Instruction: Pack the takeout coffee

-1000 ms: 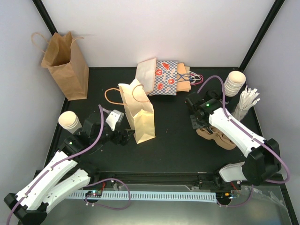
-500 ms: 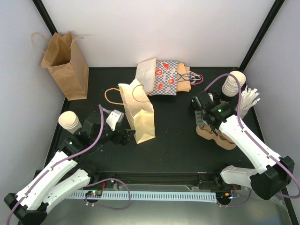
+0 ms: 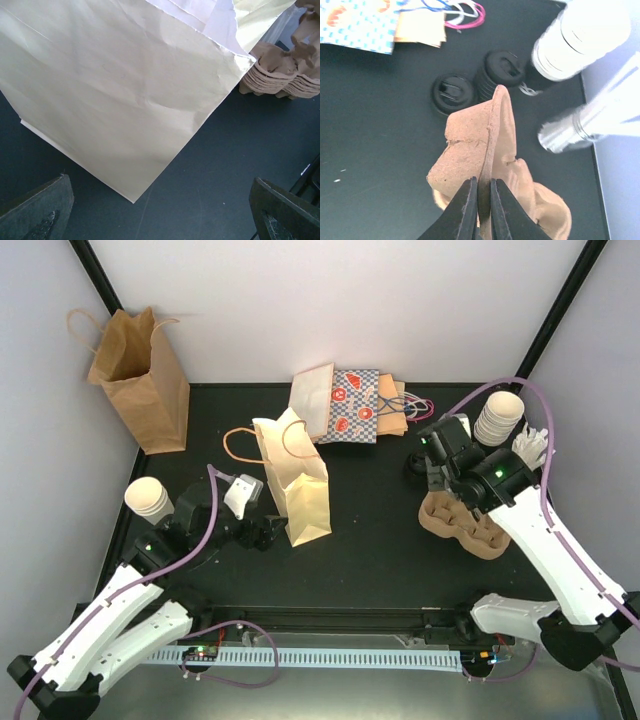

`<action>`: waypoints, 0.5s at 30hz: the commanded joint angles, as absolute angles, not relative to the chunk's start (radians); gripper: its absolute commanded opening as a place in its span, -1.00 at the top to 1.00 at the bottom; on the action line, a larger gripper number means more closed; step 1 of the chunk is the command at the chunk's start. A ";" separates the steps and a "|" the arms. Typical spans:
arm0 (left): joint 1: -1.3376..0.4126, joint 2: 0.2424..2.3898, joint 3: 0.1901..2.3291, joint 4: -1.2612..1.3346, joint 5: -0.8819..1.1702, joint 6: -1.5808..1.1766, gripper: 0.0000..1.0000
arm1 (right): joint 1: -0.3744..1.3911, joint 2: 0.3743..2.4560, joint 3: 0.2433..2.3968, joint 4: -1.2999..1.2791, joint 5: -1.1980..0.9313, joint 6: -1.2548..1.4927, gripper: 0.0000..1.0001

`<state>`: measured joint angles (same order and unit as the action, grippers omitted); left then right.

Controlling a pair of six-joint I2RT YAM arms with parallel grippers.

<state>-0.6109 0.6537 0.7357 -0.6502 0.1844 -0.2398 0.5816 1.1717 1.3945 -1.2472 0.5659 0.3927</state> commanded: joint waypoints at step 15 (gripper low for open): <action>-0.615 0.609 0.738 -0.642 0.115 -0.241 -0.98 | 1.075 1.183 1.416 -1.019 0.388 0.254 0.77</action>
